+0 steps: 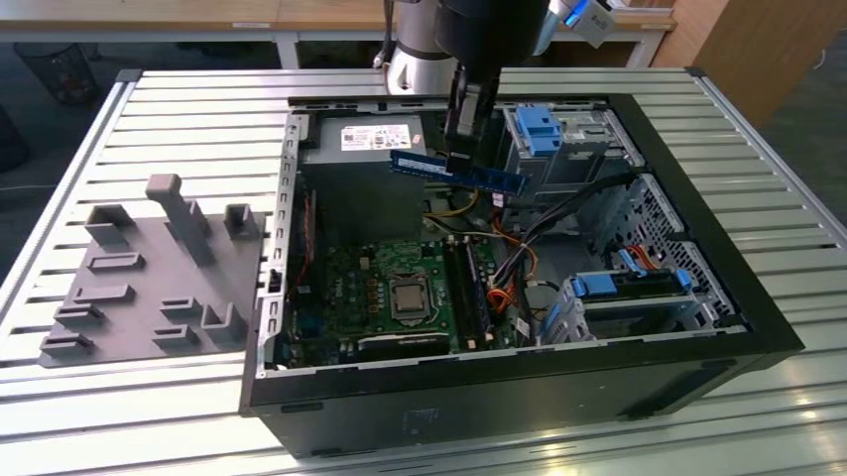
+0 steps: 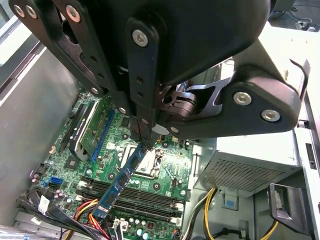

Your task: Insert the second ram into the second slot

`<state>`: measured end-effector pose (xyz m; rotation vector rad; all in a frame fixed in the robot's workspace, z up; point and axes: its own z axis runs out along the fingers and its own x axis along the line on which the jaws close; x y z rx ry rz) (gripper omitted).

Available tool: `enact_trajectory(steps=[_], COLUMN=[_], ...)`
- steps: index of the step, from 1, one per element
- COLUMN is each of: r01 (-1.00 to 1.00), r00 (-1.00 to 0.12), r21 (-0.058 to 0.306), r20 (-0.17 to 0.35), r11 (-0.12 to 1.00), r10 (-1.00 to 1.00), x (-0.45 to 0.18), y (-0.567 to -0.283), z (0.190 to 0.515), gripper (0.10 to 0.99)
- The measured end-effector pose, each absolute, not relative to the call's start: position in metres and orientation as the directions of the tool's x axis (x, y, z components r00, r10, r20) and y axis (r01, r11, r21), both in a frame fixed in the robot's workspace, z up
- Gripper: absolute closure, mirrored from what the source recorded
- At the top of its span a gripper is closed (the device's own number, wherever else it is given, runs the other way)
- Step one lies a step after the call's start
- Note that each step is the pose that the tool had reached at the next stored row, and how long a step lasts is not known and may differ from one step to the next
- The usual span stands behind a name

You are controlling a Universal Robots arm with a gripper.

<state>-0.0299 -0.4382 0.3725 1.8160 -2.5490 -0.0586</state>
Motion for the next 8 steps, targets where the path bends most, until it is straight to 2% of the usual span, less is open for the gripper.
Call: enact_trajectory(steps=[8], r01=[-0.938], r00=[-0.346], r21=[0.036], r20=[-0.010], r11=[0.345], r10=[-0.938], x=[-0.0299], y=[-0.4383], z=[0.3724], gripper=[0.973])
